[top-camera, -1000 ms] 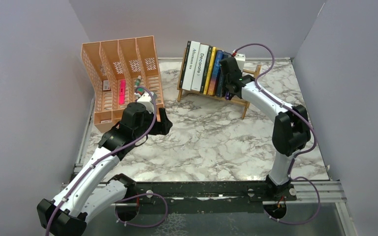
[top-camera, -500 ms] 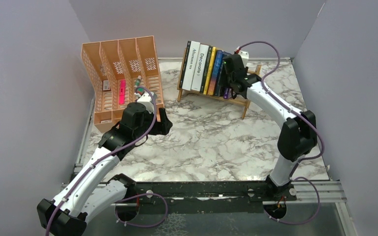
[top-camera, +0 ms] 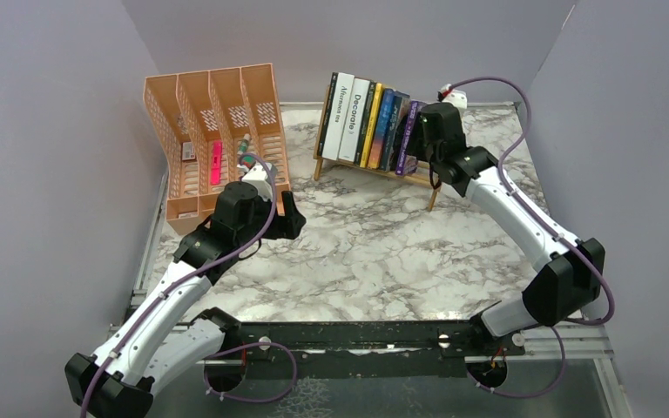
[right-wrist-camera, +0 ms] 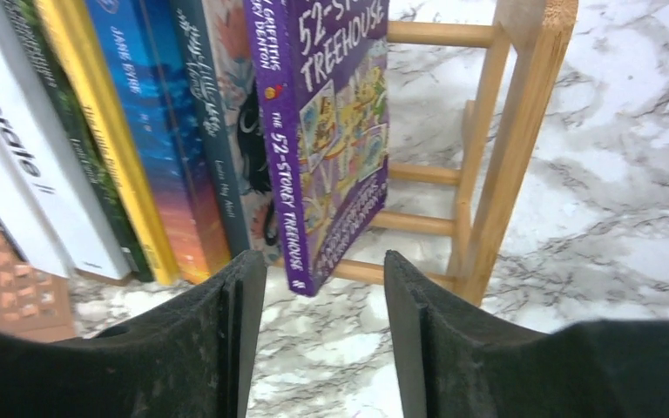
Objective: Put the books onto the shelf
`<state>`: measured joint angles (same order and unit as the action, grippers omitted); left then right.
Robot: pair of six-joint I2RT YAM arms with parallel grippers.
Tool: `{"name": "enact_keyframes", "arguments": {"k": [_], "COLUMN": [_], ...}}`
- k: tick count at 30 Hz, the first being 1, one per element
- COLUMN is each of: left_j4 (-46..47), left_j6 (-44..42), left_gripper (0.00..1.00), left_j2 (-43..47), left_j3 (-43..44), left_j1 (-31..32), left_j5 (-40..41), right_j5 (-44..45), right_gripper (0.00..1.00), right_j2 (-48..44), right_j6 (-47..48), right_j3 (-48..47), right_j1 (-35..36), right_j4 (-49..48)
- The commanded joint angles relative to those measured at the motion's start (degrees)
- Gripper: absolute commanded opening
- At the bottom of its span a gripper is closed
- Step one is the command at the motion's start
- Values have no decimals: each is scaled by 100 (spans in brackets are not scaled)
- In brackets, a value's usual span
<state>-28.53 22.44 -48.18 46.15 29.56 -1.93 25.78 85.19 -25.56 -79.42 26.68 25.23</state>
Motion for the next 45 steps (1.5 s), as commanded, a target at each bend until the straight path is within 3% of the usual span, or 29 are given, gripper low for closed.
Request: {"name": "enact_keyframes", "arguments": {"k": [1,6,11,19,25,35,40,43,45], "left_j4": [38,35,37,34,37,-255,-911,-1231,-1454], "left_j6": [4,15,15,-6,-11,-29,-204,-319,-375], "left_gripper": [80,80,80,81,81,88,91,94,96], "left_j2": [166,202,187,58,89,448,716,900,1018], "left_j3": [27,6,-6,11,31,523,1223,1626,1861], "left_j1": [-29,-27,-29,-29,-29,-29,-29,-29,-29], "left_j5": [36,113,149,149,149,722,1300,1509,1651], "right_j5": [469,825,586,-245,-263,-469,-518,-523,-483], "right_gripper": [53,29,27,58,62,69,82,99,100], "right_j2": [84,1012,1535,1590,1178,-1119,-2334,-2949,-3294], "right_j6": [440,545,580,762,673,486,471,462,463], "right_j3": [285,-416,-542,-241,-161,536,864,865,782], "right_j1": [33,-75,-242,-389,-387,-387,-391,-391,-387], "right_j4": [-498,-393,-688,-1232,-932,175,895,1308,1524]}}
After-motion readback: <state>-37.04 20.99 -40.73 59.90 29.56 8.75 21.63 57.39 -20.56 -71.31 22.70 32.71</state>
